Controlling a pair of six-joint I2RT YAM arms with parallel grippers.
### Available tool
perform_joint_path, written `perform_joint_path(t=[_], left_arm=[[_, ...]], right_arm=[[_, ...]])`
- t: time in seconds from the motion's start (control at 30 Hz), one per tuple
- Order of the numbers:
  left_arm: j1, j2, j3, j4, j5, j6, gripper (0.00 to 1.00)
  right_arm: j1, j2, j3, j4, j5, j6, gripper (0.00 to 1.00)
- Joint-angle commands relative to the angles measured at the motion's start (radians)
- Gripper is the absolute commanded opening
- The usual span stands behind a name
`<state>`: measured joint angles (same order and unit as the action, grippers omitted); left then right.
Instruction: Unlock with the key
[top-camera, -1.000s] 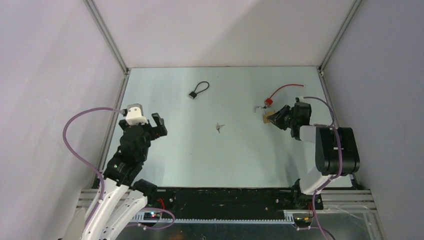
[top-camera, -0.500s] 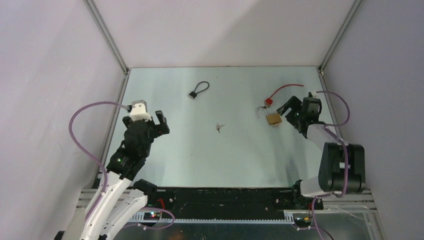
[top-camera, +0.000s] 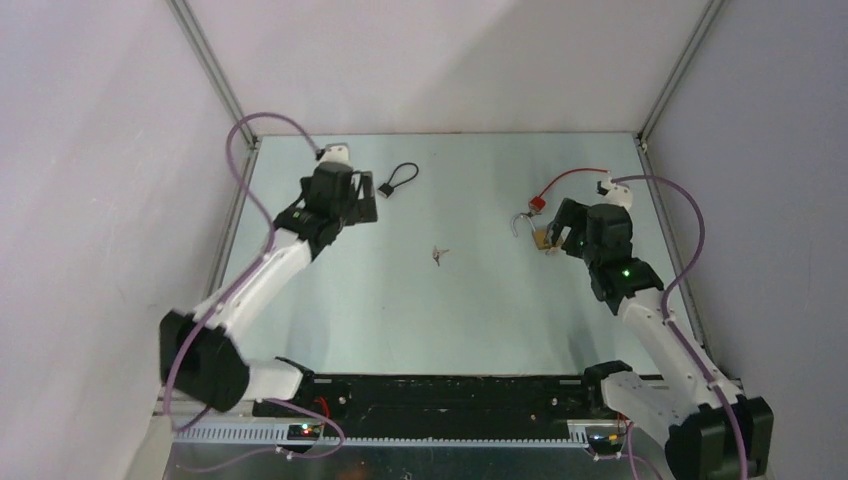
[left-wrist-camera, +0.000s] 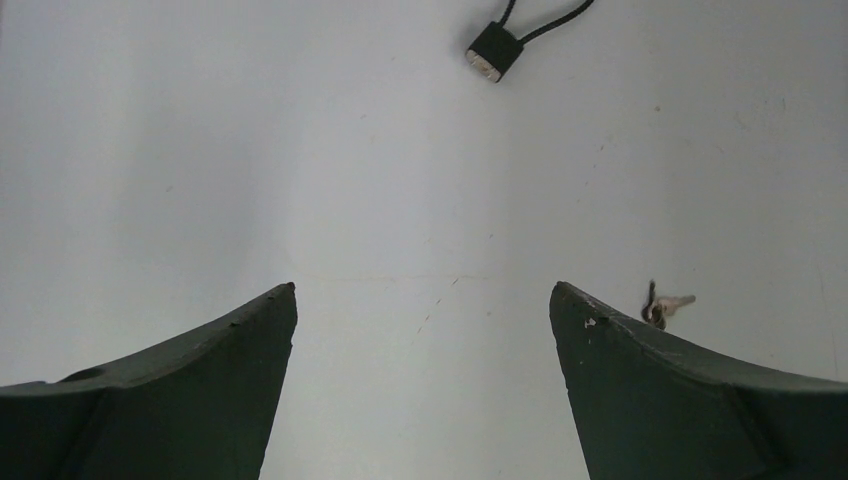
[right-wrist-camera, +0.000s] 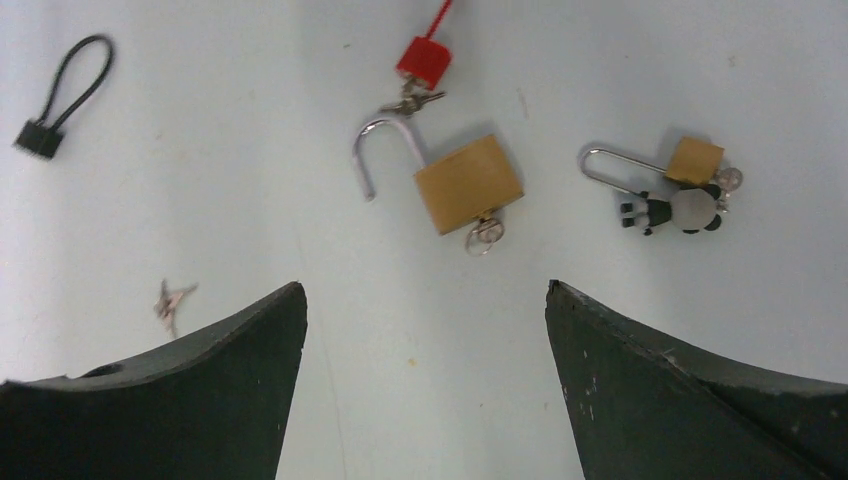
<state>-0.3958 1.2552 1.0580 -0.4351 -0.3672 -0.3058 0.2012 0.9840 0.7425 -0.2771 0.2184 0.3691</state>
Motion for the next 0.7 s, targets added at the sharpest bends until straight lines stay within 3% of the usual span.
perform_joint_path(t=[0.0, 0.17, 0.37, 0.5, 0.67], left_arm=[[0.007, 0.223, 0.190, -0.014, 0.063, 0.039, 1.00], [0.016, 0.493, 0.413, -0.045, 0.110, 0.110, 0.97], [0.048, 0.764, 0.631, -0.053, 0.177, 0.145, 0.87], [0.072, 0.884, 0.746, -0.054, 0.218, 0.169, 0.78], [0.093, 1.005, 0.882, -0.070, 0.254, 0.175, 0.74]], right_arm=[[0.087, -0.113, 0.007, -0.084, 0.031, -0.038, 0.91], [0.140, -0.231, -0.042, -0.085, -0.039, -0.015, 0.90], [0.167, -0.300, -0.054, -0.130, -0.076, -0.024, 0.90], [0.170, -0.343, -0.060, -0.149, -0.120, -0.021, 0.90], [0.170, -0.411, -0.087, -0.157, -0.139, 0.001, 0.90]])
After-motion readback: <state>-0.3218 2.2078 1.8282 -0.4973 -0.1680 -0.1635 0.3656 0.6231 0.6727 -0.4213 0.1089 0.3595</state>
